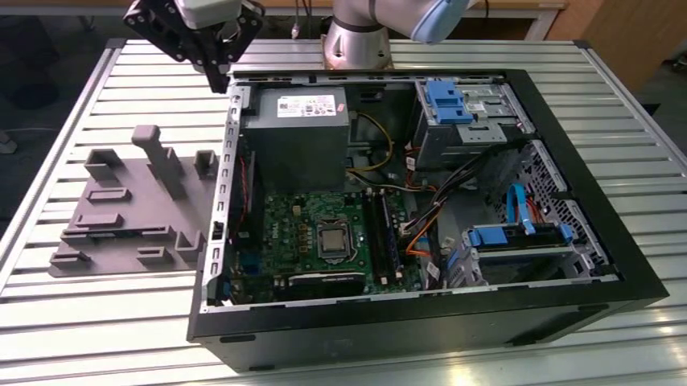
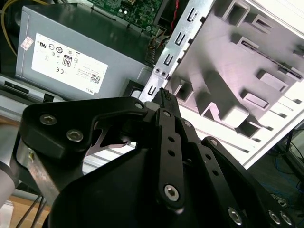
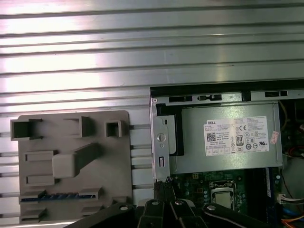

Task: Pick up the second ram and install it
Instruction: 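Reach for the second ram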

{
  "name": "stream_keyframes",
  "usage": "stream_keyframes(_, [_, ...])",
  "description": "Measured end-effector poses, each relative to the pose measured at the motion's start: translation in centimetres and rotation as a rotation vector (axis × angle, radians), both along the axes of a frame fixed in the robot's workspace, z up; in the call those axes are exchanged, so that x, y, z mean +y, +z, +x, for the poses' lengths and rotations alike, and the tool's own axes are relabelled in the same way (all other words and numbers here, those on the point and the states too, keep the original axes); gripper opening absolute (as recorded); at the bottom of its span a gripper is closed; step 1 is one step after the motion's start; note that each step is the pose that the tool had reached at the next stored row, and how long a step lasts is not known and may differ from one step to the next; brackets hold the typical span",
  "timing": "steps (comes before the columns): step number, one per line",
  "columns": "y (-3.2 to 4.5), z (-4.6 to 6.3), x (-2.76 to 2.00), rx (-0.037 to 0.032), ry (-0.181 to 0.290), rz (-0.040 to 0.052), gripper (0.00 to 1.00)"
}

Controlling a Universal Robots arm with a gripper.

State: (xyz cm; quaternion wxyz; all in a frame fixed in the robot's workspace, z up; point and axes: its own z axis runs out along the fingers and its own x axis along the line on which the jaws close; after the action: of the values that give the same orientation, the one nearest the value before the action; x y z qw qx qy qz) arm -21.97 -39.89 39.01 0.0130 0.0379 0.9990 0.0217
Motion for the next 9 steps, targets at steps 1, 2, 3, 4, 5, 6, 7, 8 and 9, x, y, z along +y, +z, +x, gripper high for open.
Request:
stream_keyframes(1, [0.00,-0.06,0.00,0.0000,0.000,0.0000,0.11])
stream_keyframes(2, [0.00,-0.11,0.00,0.0000,0.000,0.0000,0.11])
stream_keyframes(3, [-0.01,-0.17,0.00,0.0000,0.000,0.0000,0.11])
stream_keyframes(4, [-0.01,-0.25,0.00,0.0000,0.000,0.0000,0.11])
stream_keyframes(5, [-0.01,-0.32,0.00,0.0000,0.000,0.0000,0.11])
stream_keyframes(6, [-0.01,-0.38,0.00,0.0000,0.000,0.0000,0.11])
stream_keyframes(7, [-0.02,-0.45,0.00,0.0000,0.000,0.0000,0.11])
stream_keyframes(8, [-0.02,-0.53,0.00,0.0000,0.000,0.0000,0.11])
stream_keyframes(9, [-0.03,-0.61,0.00,0.0000,0.000,0.0000,0.11])
